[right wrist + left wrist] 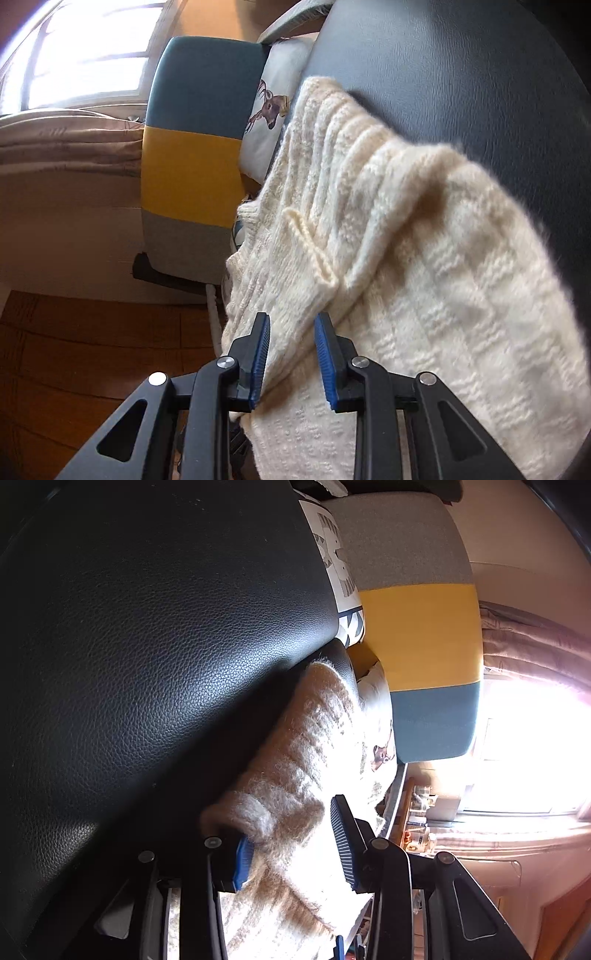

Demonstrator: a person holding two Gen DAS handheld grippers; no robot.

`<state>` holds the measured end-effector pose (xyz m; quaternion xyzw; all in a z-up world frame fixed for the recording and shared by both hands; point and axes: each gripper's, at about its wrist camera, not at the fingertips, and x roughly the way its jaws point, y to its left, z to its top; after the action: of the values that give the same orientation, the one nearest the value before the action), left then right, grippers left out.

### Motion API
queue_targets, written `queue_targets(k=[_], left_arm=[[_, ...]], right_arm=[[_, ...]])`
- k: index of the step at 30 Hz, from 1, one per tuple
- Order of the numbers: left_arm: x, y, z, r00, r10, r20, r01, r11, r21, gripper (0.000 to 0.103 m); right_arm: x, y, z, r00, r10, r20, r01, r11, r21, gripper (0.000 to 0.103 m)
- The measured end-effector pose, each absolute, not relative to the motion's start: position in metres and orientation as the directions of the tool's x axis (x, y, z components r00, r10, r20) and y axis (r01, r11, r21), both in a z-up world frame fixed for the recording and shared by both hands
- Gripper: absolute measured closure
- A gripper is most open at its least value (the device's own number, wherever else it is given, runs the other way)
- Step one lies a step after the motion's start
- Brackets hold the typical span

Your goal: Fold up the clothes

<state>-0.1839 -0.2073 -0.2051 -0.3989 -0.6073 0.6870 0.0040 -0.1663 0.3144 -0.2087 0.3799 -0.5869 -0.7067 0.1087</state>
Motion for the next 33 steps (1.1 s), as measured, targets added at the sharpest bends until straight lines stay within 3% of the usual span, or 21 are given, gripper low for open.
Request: queue_targets(k=[9,16,25,27,29,33], left_arm=[[-0.170,-0.214,-0.207,-0.669,0.517,-0.534,0.470,-0.262,-0.843,0.063],[-0.169,-0.220,-0.212,-0.666,0.533,-0.522,0.459,-0.259,-0.850,0.063],[-0.168,-0.222,-0.211,-0.666,0.536,-0.518,0.460,-0.252,-0.852,0.062],[-0.168,-0.223,-0.211,-0.665,0.537,-0.519,0.461,-0.252,-0.851,0.062],[-0.169,-0.221,-0.210,-0.664,0.536,-0.522,0.463,-0.254,-0.850,0.062],[-0.171,-0.219,-0.205,-0.665,0.527,-0.529,0.458,-0.271,-0.847,0.062]], right_arm=[[-0.185,0.289,-0.219,-0.721,-0.564,-0.403,-0.316,-0.250,0.915,0.077],[-0.197,0.283,-0.219,-0.708,-0.517,-0.481,-0.368,-0.312,0.876,0.079],[-0.202,0.276,-0.231,-0.654,-0.635,-0.411,-0.300,-0.281,0.912,0.081],[-0.205,0.275,-0.228,-0.621,-0.653,-0.433,-0.294,-0.318,0.901,0.081],[-0.204,0.272,-0.219,-0.615,-0.614,-0.495,-0.293,-0.405,0.866,0.097],[-0.215,0.257,-0.174,-0.604,-0.521,-0.603,-0.230,-0.610,0.758,0.097]])
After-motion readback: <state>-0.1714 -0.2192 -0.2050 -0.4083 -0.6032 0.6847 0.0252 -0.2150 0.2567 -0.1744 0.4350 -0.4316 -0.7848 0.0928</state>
